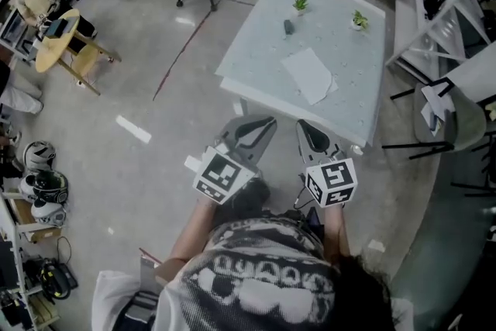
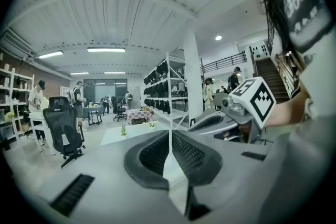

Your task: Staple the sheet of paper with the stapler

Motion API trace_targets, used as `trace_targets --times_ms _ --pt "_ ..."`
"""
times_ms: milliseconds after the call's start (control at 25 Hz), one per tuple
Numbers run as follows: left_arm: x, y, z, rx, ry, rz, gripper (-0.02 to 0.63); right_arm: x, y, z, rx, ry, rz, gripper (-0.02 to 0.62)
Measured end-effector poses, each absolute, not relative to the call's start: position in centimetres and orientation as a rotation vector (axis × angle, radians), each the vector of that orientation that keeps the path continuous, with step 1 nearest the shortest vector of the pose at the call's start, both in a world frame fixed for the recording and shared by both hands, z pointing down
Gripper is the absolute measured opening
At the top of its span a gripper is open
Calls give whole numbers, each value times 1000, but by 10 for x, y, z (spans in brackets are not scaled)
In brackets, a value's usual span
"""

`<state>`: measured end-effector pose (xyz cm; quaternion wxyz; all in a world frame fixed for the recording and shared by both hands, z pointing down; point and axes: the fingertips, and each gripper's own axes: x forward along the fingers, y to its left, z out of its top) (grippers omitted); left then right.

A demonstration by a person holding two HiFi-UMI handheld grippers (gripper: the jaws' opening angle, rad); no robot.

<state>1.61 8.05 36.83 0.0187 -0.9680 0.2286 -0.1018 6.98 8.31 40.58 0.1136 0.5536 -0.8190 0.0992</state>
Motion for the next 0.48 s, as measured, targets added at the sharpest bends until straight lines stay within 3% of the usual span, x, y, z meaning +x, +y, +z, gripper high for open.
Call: trace_targets --times_ms 480 --pt "31 42 378 -3061 518 -297 15 79 49 426 1725 -2287 364 3"
